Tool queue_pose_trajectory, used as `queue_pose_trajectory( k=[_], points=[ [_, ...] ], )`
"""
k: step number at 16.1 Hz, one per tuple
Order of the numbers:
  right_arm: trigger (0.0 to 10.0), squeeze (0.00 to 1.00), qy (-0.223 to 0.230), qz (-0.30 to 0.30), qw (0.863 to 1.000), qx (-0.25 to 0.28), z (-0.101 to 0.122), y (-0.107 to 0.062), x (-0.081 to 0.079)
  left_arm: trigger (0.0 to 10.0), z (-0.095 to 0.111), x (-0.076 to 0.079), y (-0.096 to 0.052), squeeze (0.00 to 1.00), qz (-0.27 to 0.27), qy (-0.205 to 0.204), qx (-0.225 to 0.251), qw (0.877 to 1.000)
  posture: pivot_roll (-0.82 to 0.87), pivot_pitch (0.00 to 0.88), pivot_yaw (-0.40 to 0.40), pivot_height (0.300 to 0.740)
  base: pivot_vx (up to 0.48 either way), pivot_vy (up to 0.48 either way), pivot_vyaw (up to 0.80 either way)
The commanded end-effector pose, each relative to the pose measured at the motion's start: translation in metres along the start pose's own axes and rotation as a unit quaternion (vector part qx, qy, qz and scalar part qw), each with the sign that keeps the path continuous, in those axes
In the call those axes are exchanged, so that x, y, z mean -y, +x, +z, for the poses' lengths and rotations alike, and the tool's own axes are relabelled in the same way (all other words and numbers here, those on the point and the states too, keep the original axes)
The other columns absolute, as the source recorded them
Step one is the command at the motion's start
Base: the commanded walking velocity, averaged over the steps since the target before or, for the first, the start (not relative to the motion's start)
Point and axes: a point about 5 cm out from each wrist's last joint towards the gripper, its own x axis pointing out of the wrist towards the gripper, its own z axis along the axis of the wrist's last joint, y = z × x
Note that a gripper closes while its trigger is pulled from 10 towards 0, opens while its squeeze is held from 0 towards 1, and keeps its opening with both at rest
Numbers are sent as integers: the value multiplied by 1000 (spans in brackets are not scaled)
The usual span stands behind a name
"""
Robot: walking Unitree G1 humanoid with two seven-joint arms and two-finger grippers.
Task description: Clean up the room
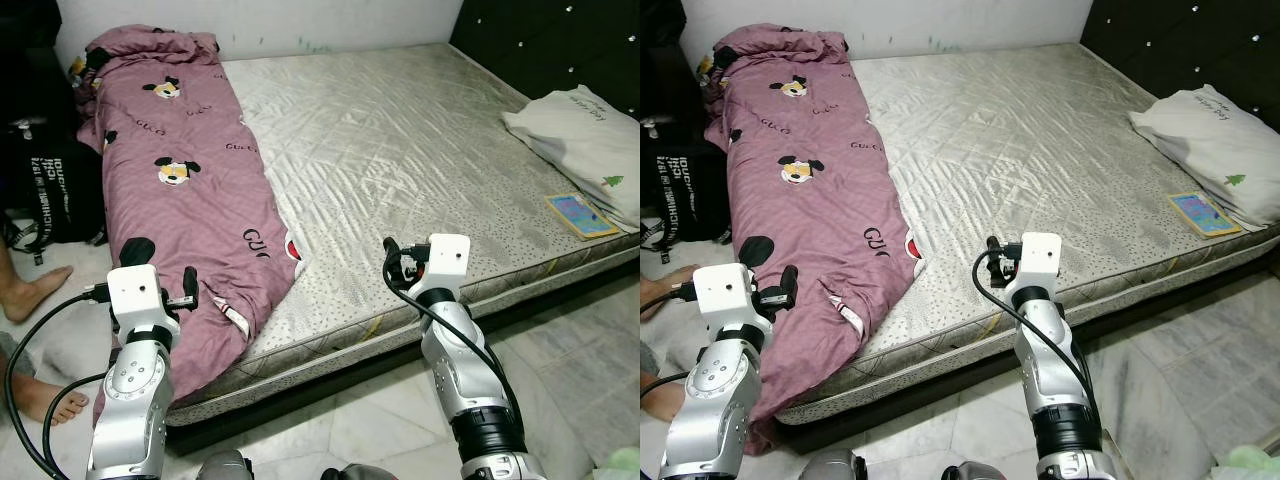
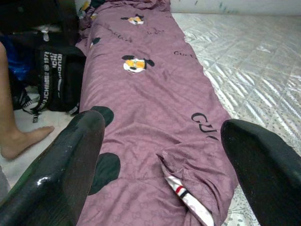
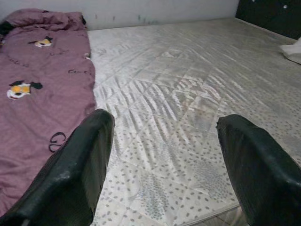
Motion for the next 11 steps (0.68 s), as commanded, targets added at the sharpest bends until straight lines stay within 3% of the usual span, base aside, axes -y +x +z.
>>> queue_pose_trajectory(
  k=[1, 5, 11],
  points=[
    [10000, 0, 3, 0, 1000, -8, -1, 1, 1, 10000, 6, 2, 1, 0, -8, -7, 15, 1000, 120, 16, -66, 740, 0, 0, 0],
    [10000, 0, -6, 7, 1000, -7, 0, 1, 0, 10000, 8, 6, 1, 0, -23, -11, 23, 999, 117, 16, -64, 740, 0, 0, 145],
    [10000, 0, -10, 9, 1000, -13, -1, 3, -1, 10000, 10, 7, 2, 0, -28, -13, 27, 999, 122, 9, -68, 740, 348, 0, 0]
  ],
)
